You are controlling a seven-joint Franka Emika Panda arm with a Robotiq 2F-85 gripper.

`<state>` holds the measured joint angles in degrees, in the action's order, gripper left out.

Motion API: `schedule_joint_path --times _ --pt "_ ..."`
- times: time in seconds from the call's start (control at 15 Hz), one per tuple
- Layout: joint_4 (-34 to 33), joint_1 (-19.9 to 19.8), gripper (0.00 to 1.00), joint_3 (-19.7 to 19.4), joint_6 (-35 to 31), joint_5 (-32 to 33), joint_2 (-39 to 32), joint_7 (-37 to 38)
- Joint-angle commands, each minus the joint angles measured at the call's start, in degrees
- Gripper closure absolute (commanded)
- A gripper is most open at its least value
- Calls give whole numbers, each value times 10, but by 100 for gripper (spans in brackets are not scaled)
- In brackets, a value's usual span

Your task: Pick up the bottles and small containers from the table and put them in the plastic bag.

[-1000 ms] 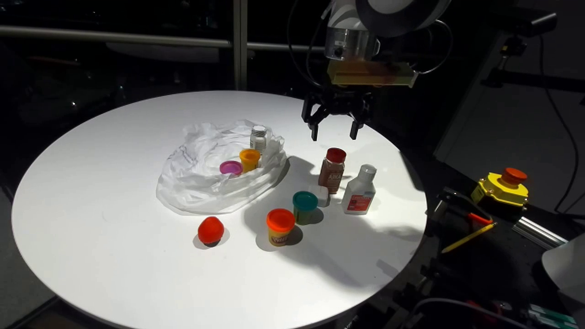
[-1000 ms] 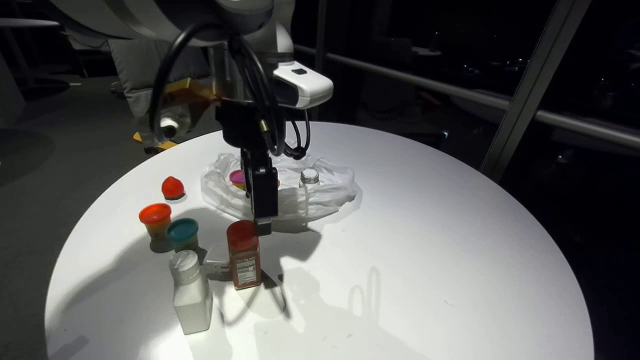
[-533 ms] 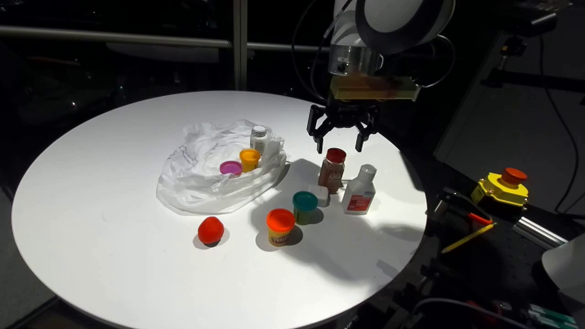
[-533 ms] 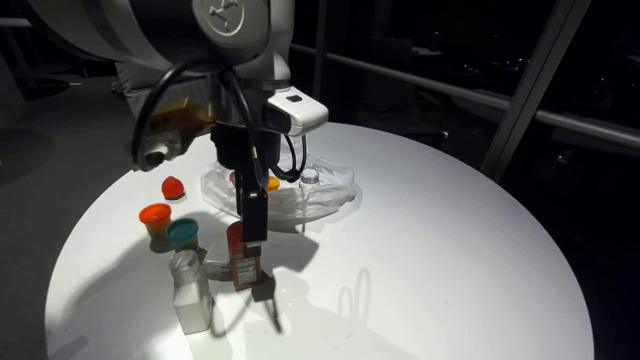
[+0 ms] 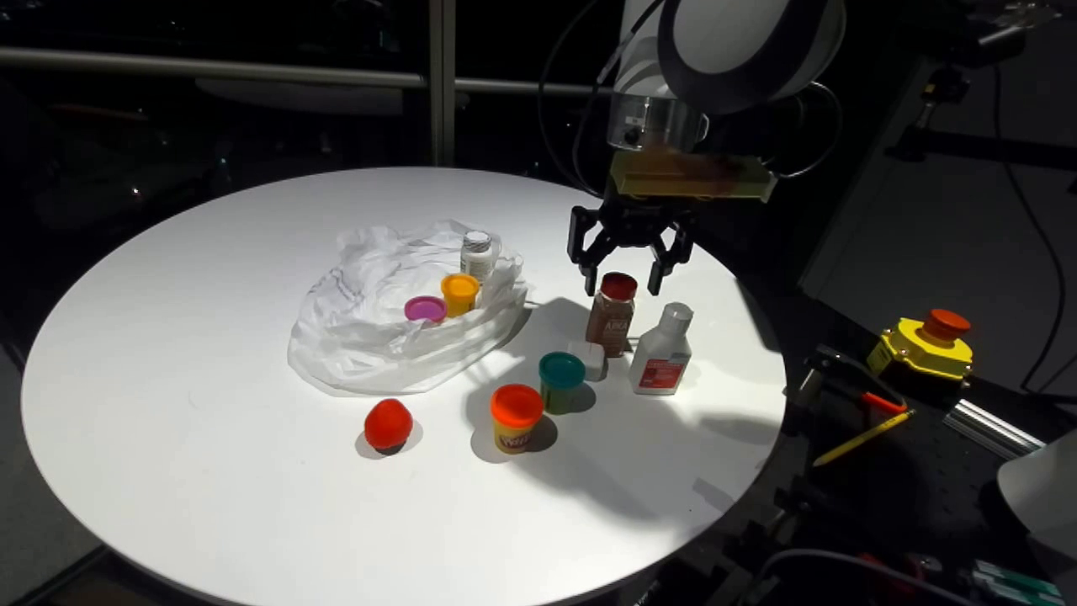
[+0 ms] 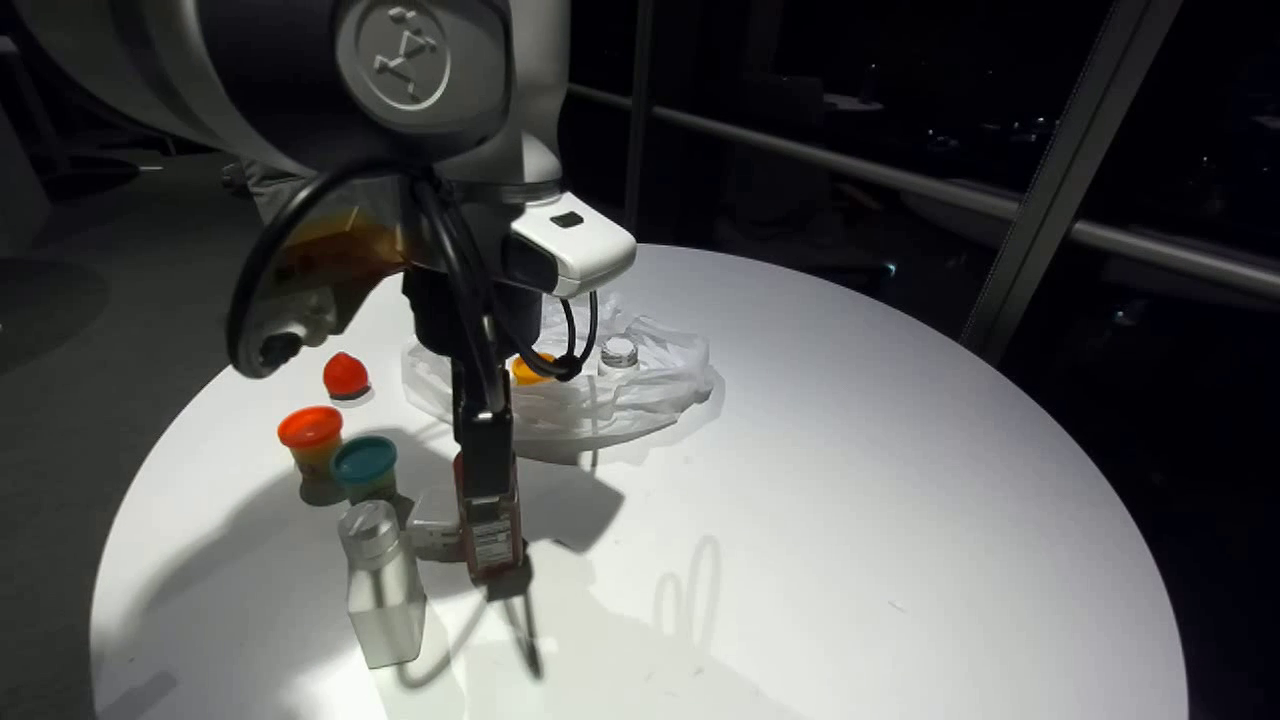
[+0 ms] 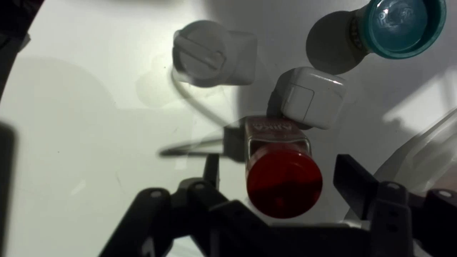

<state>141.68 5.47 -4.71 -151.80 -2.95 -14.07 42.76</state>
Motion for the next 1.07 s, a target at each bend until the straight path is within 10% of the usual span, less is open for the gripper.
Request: schedule_joint_path --times 0.0,0.27,1.0 --pt "9 -9 48 12 -25 -29 5 -24" --pt "14 3 76 -1 -40 -6 6 0" --pt "-50 79 76 12 133 210 90 215"
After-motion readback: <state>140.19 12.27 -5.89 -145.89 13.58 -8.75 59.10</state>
